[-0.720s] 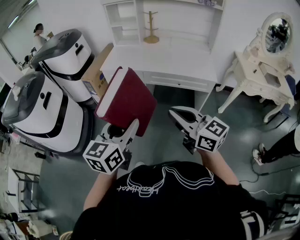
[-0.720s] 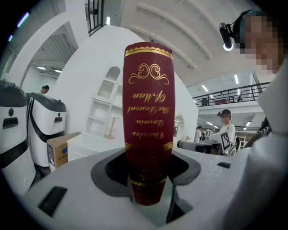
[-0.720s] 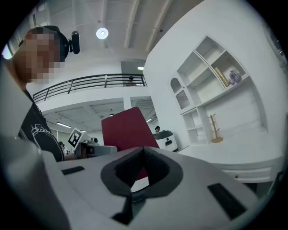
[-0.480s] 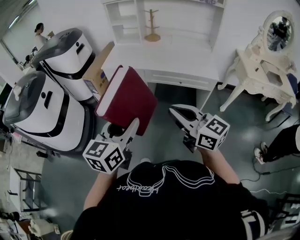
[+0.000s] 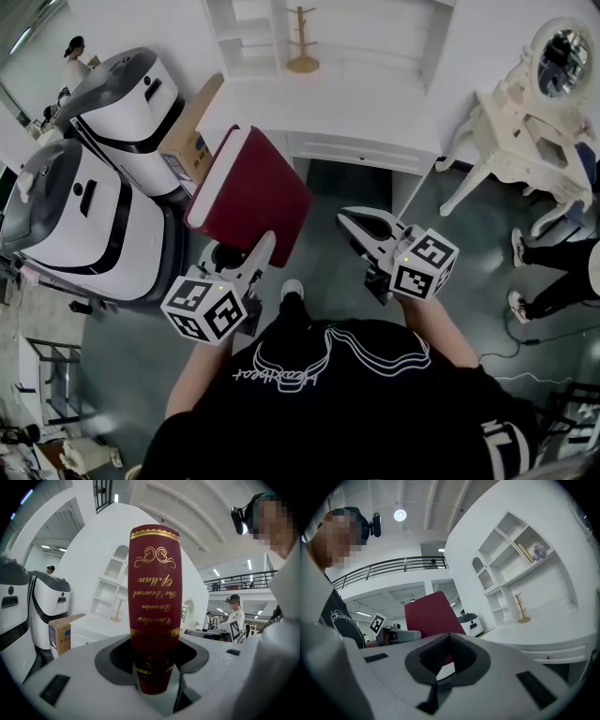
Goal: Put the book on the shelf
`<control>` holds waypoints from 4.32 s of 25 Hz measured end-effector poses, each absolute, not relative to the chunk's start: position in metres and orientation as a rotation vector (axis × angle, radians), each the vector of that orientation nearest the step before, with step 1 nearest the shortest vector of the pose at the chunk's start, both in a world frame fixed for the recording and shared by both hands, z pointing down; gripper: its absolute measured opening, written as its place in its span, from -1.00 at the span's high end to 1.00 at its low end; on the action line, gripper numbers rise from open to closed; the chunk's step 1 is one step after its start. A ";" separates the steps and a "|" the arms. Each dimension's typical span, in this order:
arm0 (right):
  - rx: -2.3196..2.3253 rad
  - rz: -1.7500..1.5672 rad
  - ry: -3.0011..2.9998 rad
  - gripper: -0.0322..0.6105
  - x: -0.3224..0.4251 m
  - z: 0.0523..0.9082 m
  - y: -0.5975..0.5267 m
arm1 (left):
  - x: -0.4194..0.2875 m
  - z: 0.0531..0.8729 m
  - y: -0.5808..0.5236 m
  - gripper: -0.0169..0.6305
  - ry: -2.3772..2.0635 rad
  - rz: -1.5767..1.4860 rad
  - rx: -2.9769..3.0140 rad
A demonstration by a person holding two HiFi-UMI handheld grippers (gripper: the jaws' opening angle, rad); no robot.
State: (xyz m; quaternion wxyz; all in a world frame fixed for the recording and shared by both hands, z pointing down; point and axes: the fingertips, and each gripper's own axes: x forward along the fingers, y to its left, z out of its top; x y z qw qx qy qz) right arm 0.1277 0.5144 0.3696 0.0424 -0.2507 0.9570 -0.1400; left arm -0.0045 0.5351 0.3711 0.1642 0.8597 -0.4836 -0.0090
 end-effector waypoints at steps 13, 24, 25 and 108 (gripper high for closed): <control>-0.824 -0.495 2.906 0.88 0.106 0.389 0.429 | -0.031 0.388 0.446 0.30 -1.326 -0.027 2.433; -0.892 -0.533 2.891 0.88 0.052 0.385 0.282 | -0.086 0.390 0.296 0.30 -1.284 0.020 2.432; -0.902 -0.535 2.890 0.88 0.047 0.384 0.268 | -0.092 0.389 0.281 0.30 -1.275 0.018 2.434; -0.862 -0.499 2.865 0.88 0.033 0.370 -0.216 | -0.137 0.339 -0.249 0.30 -1.630 0.111 2.491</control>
